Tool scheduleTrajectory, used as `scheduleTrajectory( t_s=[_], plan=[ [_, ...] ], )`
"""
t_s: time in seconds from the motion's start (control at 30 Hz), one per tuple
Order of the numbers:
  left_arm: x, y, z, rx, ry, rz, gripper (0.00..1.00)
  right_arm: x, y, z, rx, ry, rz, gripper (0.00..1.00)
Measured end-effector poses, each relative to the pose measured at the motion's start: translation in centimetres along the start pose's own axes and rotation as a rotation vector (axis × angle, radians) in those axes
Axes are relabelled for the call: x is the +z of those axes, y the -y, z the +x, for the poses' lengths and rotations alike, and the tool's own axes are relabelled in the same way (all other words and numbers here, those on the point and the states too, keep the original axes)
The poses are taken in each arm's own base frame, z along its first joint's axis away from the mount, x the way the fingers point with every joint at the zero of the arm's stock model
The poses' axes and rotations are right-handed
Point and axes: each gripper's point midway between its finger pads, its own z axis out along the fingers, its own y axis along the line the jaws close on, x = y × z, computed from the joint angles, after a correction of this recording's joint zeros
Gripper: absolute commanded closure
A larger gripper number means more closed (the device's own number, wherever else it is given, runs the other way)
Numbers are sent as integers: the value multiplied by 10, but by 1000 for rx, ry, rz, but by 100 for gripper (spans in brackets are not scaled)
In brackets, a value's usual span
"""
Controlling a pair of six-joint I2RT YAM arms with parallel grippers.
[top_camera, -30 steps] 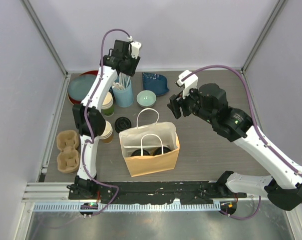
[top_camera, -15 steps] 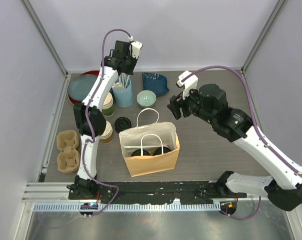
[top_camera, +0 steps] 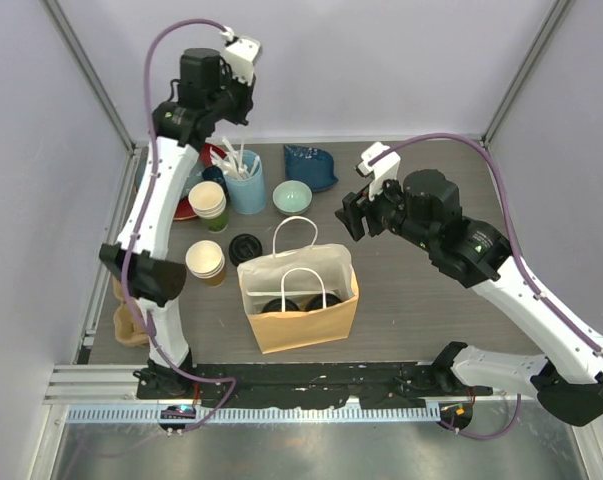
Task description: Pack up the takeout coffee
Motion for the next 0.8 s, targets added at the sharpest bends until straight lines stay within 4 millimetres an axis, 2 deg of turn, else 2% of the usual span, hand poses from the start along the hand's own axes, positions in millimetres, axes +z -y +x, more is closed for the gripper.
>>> scheduleTrajectory(
  t_s=[0.13, 0.2, 0.33, 0.43, 0.5, 0.6, 0.8],
  plan=[
    [-57, 7, -47, -3, 134, 29, 100, -1, -2, -1, 1, 3, -12, 32],
    [-80, 12, -63, -7, 183, 50, 100, -1, -3, -1, 2, 4, -17, 32],
    [-115, 23, -81, -22, 240, 100, 100, -1, -5, -2, 0, 7, -31, 32],
    [-138, 32, -87, -32, 260, 139, 100, -2, -9, -11, -5, 33, -57, 32],
    [-158, 41, -89, -45, 270, 177, 100, -3, -13, -26, -8, 72, -84, 31],
    [-202, 60, -95, -71, 308, 257, 100, -3, -25, -65, -20, 177, -159, 29],
    [-311, 99, -105, -98, 436, 418, 100, 2, -58, -151, -45, 407, -342, 27]
  ],
)
